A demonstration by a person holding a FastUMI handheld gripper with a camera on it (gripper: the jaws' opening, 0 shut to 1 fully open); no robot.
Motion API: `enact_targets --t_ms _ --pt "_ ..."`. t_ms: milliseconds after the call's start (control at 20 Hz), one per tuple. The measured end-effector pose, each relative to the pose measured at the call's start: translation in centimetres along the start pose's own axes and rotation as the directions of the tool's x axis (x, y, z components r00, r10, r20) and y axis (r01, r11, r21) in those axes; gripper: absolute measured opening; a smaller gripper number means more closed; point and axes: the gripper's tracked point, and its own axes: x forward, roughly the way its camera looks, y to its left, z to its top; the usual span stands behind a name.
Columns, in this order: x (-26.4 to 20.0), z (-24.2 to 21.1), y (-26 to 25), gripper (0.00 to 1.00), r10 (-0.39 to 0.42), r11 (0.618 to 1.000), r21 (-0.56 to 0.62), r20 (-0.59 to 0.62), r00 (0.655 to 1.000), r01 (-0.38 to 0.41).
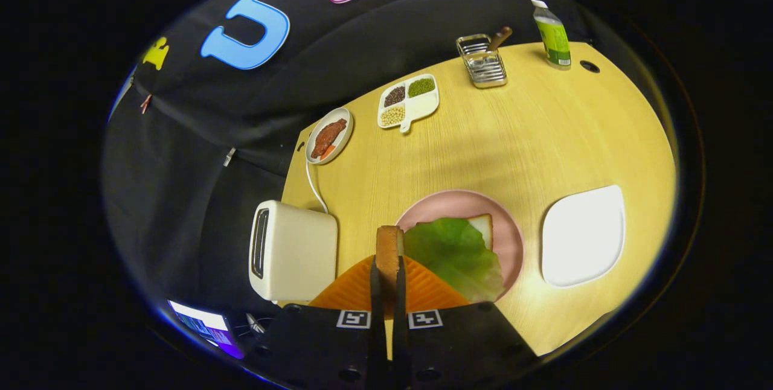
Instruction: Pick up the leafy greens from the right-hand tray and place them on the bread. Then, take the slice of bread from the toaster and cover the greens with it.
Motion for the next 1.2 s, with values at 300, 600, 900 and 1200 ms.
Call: enact_targets --t_ms 300,600,900,1200 --pt "2.3 0.6 -5.0 0.08 -0.088 0.995 -0.047 0.019 0.996 0.088" --pt "3.7 -0.6 -9.7 0.13 -0.209 0.972 -0.102 0.021 0.978 0.210" --pt "3.5 -0.6 -12.4 0.44 -0.301 0.936 -0.174 0.046 0.952 0.304" --pt "0.6 -0.2 -11.3 0.89 -0.294 0.927 -0.207 0.126 0.948 0.314"
